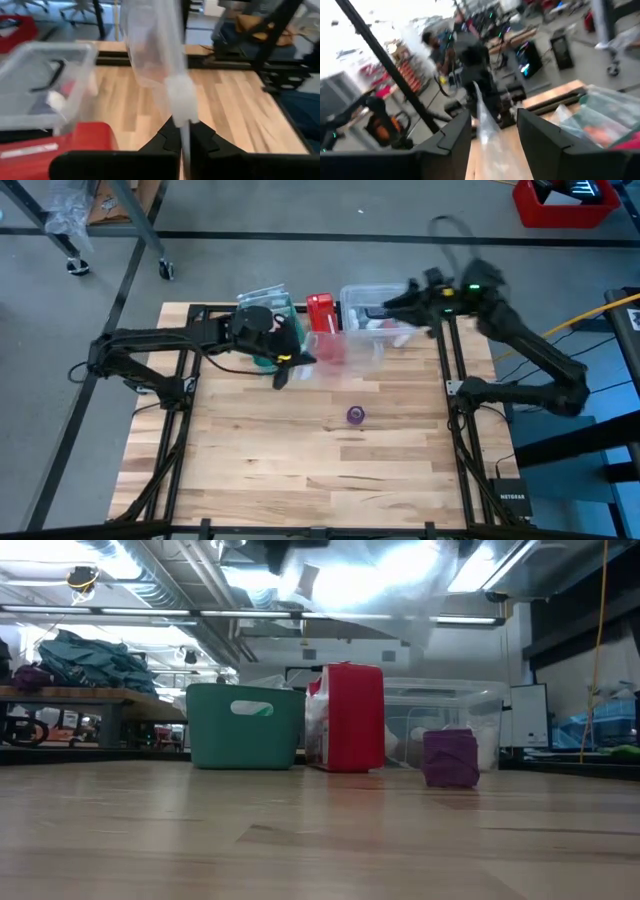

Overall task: Roll bandage
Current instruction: Open the transparent zip bag

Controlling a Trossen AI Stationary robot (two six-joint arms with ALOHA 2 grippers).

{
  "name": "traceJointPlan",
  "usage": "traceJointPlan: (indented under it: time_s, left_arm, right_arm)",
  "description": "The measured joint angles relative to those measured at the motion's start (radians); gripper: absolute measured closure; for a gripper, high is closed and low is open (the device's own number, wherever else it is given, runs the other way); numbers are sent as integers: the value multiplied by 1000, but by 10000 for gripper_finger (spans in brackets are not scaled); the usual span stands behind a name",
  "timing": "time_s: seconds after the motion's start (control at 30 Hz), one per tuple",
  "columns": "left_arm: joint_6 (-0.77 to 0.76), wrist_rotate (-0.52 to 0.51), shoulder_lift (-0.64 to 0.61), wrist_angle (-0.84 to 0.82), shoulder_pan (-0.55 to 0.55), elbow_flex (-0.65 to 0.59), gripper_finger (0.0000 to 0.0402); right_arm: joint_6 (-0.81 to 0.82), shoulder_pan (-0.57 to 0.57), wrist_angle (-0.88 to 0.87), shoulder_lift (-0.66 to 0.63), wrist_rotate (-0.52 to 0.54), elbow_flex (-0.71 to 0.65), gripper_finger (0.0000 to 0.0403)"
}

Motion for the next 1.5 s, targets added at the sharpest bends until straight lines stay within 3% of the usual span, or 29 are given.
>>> traceJointPlan:
  time_s: [0.3, 0.53, 0.87, 1.2, 1.5]
  left_arm:
    - [-21, 16, -24, -165, -49, 0, 401]
    - [-34, 15, -24, -215, -73, 0, 401]
    - [-41, 14, -24, -214, -73, 0, 401]
    - [-56, 14, -23, -165, -73, 0, 401]
    - [-49, 13, -23, -154, -73, 0, 401]
  right_arm:
    - [-35, 209, 450, 329, 2, 14, 240]
    - [-45, 282, 437, 448, 35, 77, 240]
    - [-196, 413, 423, 489, 84, 77, 240]
    - [-334, 498, 424, 500, 320, 77, 240]
    - [-351, 500, 423, 502, 329, 77, 255]
